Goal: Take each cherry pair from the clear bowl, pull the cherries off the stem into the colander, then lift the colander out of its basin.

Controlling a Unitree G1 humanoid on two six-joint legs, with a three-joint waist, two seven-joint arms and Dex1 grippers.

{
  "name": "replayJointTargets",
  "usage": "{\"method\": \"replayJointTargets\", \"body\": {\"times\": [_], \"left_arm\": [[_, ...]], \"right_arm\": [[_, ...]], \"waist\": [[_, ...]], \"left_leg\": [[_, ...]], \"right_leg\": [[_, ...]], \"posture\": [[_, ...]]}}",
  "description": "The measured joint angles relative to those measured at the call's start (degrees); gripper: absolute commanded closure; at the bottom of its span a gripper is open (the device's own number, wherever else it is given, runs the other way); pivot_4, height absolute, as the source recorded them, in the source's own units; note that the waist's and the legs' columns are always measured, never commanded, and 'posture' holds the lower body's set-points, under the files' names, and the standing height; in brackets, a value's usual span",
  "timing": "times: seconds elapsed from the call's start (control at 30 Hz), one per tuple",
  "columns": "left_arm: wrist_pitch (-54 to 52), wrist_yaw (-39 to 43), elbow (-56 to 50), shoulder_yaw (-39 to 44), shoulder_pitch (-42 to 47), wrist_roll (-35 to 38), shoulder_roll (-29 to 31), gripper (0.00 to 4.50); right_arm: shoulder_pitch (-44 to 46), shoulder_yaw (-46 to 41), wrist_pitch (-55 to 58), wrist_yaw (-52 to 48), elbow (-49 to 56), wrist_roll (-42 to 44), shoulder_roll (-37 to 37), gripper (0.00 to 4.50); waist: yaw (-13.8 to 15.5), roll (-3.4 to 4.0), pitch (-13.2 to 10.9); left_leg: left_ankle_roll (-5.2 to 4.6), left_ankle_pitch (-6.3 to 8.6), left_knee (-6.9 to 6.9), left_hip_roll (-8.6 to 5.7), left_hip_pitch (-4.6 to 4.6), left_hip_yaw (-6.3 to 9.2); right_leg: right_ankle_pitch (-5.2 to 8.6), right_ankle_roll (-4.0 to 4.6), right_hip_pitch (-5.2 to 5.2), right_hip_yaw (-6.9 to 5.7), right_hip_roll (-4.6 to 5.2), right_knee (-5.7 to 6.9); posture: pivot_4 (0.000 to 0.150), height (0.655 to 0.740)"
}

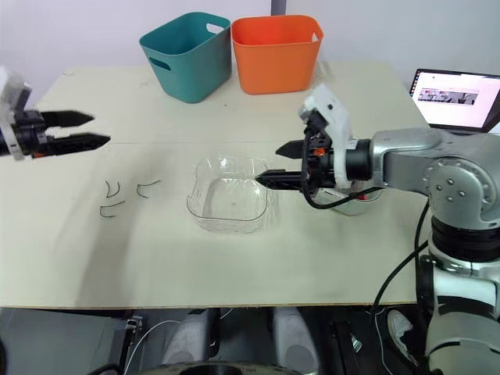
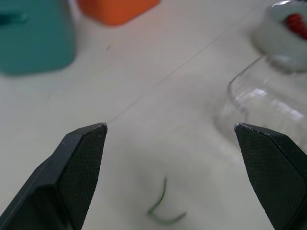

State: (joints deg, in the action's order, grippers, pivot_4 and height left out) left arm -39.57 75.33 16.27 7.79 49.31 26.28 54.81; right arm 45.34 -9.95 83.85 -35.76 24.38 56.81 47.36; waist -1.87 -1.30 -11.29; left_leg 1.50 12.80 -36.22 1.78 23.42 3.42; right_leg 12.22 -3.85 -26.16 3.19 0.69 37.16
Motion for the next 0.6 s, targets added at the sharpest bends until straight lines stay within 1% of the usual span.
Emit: {"method": "replayJointTargets", "body": {"times": [0.07,0.1,0.17,0.23,0.33,0.4,0.5,0.6], "left_arm": [[-2.45,0.11,-5.64,-1.85,1.69,2.94,-4.15,0.02],[-3.58,0.37,-8.65,-3.47,2.15,4.50,-6.99,0.02],[-4.53,1.02,-11.03,-5.93,2.39,6.07,-9.95,0.02],[-4.92,2.17,-12.31,-8.15,2.63,7.02,-11.65,0.02],[-3.97,3.91,-12.73,-9.97,3.28,7.12,-12.55,0.02],[-2.22,5.17,-12.50,-11.30,3.55,6.76,-12.83,0.02],[1.61,7.36,-12.20,-13.97,3.89,4.61,-13.15,0.02],[5.88,9.43,-12.60,-17.09,3.01,1.63,-12.85,0.02]], "right_arm": [[-1.46,-2.56,0.90,0.59,0.87,0.47,2.18,0.00],[-3.36,-4.39,1.25,0.75,1.85,0.55,4.55,0.00],[-6.15,-6.60,1.31,0.44,3.32,0.54,8.47,0.00],[-8.98,-8.03,0.26,-1.12,4.74,0.18,13.24,0.00],[-12.75,-8.50,-3.28,-4.66,6.50,-1.32,19.67,0.00],[-15.46,-7.70,-5.72,-7.60,6.77,-2.94,24.14,0.00],[-16.37,-2.43,-11.67,-12.36,5.75,-7.03,29.73,0.00],[-13.14,4.60,-18.59,-16.53,2.62,-12.41,30.82,0.00]], "waist": [[-0.06,0.00,0.00],[-0.05,0.00,0.00],[-0.32,0.01,0.00],[-1.00,0.01,-0.01],[-1.83,0.03,-0.01],[-2.06,0.03,0.00],[-2.08,0.03,0.00],[-2.12,0.04,0.00]], "left_leg": [[0.00,0.00,0.00,-0.02,0.00,-0.04],[0.00,0.00,0.00,-0.02,-0.01,-0.05],[0.00,0.00,0.02,-0.02,-0.02,-0.04],[-0.02,0.01,0.05,0.02,-0.10,-0.05],[-0.04,0.02,0.08,0.03,-0.21,-0.05],[-0.04,0.02,0.05,0.03,-0.22,-0.06],[-0.03,0.02,0.03,0.02,-0.21,-0.15],[-0.03,0.02,0.04,0.02,-0.18,-0.22]], "right_leg": [[-0.04,-0.06,0.01,0.03,0.01,-0.06],[-0.05,-0.08,0.01,0.04,0.01,-0.05],[-0.05,-0.09,-0.01,0.04,-0.02,-0.03],[-0.03,-0.13,-0.03,0.08,-0.09,0.01],[0.00,-0.12,-0.01,0.08,-0.13,0.08],[0.11,0.04,0.02,0.09,-0.12,0.07],[0.13,0.08,0.02,0.15,-0.09,0.03],[0.13,0.08,-0.02,0.21,-0.09,-0.02]], "posture": [[0.150,0.7400],[0.150,0.7400],[0.150,0.7400],[0.150,0.7400],[0.150,0.7400],[0.150,0.7400],[0.150,0.7400],[0.150,0.7400]]}}
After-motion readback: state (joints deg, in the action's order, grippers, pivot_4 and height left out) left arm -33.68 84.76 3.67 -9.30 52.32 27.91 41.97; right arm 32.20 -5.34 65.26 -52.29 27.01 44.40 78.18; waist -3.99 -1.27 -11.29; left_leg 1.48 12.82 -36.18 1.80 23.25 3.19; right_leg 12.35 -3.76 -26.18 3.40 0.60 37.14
